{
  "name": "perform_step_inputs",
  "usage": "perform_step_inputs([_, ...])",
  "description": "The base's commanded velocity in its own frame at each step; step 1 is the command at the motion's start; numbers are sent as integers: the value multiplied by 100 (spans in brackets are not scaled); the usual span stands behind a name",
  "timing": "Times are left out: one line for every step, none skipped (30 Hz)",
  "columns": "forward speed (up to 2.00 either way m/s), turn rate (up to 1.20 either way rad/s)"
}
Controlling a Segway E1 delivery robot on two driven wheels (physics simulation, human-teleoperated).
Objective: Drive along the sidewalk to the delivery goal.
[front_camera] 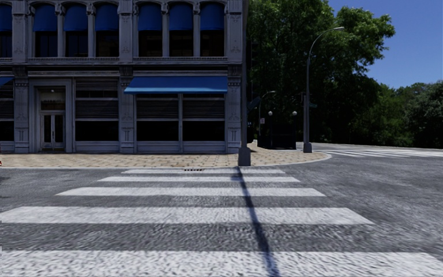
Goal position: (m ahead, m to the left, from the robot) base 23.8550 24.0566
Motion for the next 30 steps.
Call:
perform_step_inputs([171,0])
perform_step_inputs([171,0])
perform_step_inputs([171,0])
perform_step_inputs([171,3])
perform_step_inputs([171,21])
perform_step_inputs([171,120])
perform_step_inputs([171,120])
perform_step_inputs([171,120])
perform_step_inputs([171,120])
perform_step_inputs([171,79])
perform_step_inputs([171,0])
perform_step_inputs([171,0])
perform_step_inputs([171,0])
perform_step_inputs([171,0])
perform_step_inputs([171,0])
perform_step_inputs([171,0])
perform_step_inputs([171,0])
perform_step_inputs([171,0])
perform_step_inputs([171,0])
perform_step_inputs([171,0])
perform_step_inputs([171,0])
perform_step_inputs([171,0])
perform_step_inputs([171,0])
perform_step_inputs([171,0])
perform_step_inputs([171,0])
perform_step_inputs([171,0])
perform_step_inputs([171,0])
perform_step_inputs([171,0])
perform_step_inputs([171,0])
perform_step_inputs([171,0])
